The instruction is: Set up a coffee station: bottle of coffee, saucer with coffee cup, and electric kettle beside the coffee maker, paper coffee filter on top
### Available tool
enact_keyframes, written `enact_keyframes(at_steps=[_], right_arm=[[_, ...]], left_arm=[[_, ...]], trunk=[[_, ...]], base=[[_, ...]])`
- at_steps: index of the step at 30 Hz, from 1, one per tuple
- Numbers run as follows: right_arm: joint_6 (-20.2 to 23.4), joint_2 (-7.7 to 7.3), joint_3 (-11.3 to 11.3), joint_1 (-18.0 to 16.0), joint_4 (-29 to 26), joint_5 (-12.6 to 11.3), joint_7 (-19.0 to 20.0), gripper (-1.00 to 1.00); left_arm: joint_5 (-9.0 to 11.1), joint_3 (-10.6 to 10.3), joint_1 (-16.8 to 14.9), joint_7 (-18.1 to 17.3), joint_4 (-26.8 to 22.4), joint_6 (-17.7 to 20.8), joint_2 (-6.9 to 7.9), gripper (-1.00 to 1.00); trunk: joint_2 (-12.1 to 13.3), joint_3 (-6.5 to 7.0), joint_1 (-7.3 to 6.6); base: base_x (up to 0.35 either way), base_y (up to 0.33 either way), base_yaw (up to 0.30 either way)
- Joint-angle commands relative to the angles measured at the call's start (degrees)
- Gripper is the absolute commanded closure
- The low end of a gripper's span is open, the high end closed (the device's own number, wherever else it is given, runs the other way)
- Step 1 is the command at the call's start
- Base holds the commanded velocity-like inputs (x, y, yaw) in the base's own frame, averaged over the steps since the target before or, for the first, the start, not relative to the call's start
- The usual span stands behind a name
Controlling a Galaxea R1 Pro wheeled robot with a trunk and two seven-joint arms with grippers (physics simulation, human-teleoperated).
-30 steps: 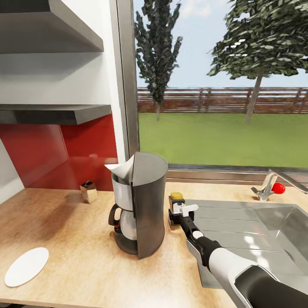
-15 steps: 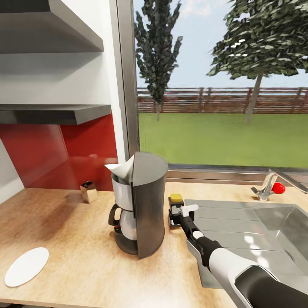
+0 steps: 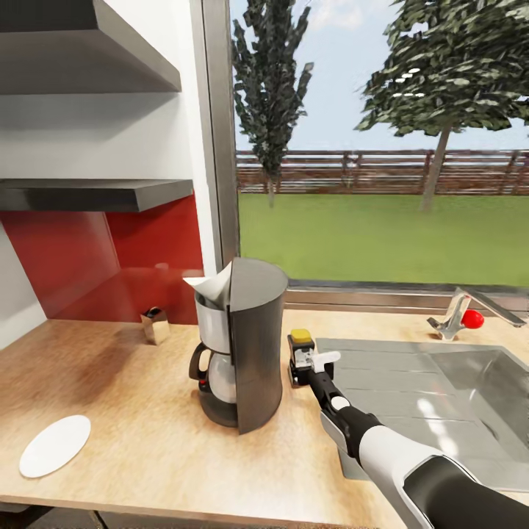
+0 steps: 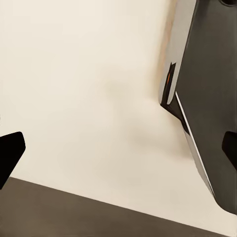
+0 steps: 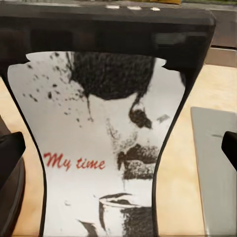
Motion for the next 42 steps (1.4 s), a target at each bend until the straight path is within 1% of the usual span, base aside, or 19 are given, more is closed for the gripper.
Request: enact_keyframes(at_steps=[1,10,20,42], right_arm=[[-0.2,0.00,0.5,-0.1,0.1,-0.3,-0.3,-1.00],[-0.2,0.03,0.5,-0.1,0.1,-0.3,-0.3,-1.00],[-0.1,0.01,0.5,-0.1,0.1,-0.3,-0.3,-1.00],[-0.2,0.05,0.5,-0.1,0.1,-0.3,-0.3,-1.00]], left_arm=[[0.6,0.0,0.0,0.0,0.0,0.0,0.00,-1.00],[0.6,0.0,0.0,0.0,0.0,0.1,-0.03,-1.00],[0.5,0.0,0.0,0.0,0.0,0.1,-0.15,-1.00],[0.6,0.0,0.0,0.0,0.0,0.1,-0.05,-1.00]], trunk=[[-0.1,-0.09,0.03],[-0.1,-0.09,0.03],[-0.1,-0.09,0.03],[-0.1,-0.09,0.03]], base=[[-0.020,0.000,0.000],[-0.015,0.000,0.000],[-0.139,0.000,0.000],[-0.008,0.000,0.000]])
